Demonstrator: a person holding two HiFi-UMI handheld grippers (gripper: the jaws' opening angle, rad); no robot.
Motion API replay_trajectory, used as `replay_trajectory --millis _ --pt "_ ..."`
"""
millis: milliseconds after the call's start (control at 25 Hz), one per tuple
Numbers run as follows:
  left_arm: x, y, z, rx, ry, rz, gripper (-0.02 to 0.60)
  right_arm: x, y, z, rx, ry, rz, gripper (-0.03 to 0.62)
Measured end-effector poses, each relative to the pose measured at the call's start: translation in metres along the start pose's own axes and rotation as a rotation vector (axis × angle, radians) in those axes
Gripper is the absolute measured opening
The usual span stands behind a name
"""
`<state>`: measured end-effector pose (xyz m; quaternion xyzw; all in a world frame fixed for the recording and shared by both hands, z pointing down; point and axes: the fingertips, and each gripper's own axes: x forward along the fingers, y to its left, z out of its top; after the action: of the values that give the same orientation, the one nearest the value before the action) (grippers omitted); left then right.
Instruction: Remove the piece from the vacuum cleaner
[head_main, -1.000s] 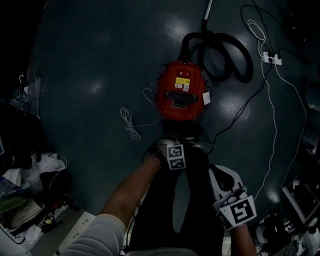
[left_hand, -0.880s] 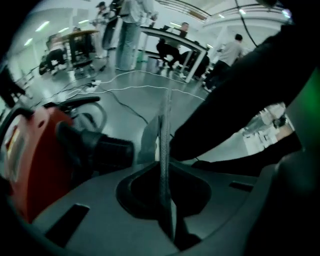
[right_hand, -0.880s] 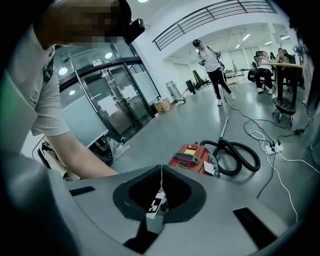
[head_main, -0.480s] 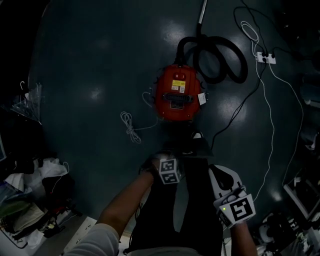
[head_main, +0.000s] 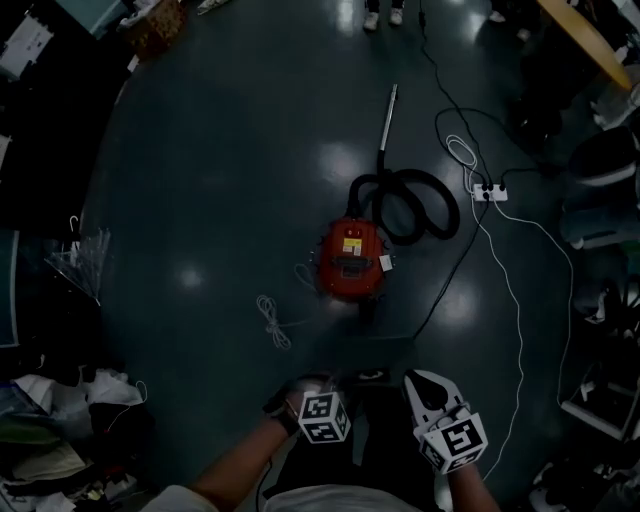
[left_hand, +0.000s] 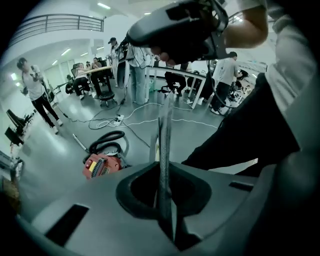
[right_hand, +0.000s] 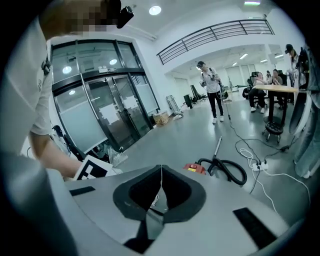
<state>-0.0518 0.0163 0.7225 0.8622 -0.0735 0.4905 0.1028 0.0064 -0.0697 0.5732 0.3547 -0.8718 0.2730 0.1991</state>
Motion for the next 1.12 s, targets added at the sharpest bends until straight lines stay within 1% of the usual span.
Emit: replay_trajectory --millis 120,240,360,480,560,680,800,1120 --pt "-0.053 -0.020 0.029 0.031 -0.006 0.014 0.025 -0.027 0.019 0.023 -0.051 -0.030 0.003 0.017" --pt "-0.097 -0.043 0.055 0.029 -0.021 0.014 0.025 -0.056 0.036 0.045 -0.077 -0.041 0.004 0.017" --pt "-0.134 -0.066 0.084 0.027 -0.046 -0.010 0.025 -0.089 0.057 0.067 -0.060 -0.048 0.021 0.017" --pt "-0.166 -0.083 0.108 0.067 -0.070 -0.049 0.025 -0.112 0.077 0.082 -0.127 -0.084 0.071 0.017" --pt "-0.183 -0.089 0.116 0.101 -0.080 -0.070 0.025 -0.124 0.088 0.095 -0.156 -0.101 0.105 0.017" --pt "-0.199 -0.095 0.122 0.110 -0.094 -0.086 0.025 -0.137 0.097 0.109 -0.175 -0.124 0.144 0.017" --pt "-0.207 -0.100 0.129 0.114 -0.094 -0.085 0.025 -0.147 0.098 0.114 -0.187 -0.134 0.165 0.015" --pt "-0.209 -0.113 0.152 0.132 -0.092 -0.099 0.025 -0.161 0.098 0.122 -0.205 -0.157 0.205 0.016"
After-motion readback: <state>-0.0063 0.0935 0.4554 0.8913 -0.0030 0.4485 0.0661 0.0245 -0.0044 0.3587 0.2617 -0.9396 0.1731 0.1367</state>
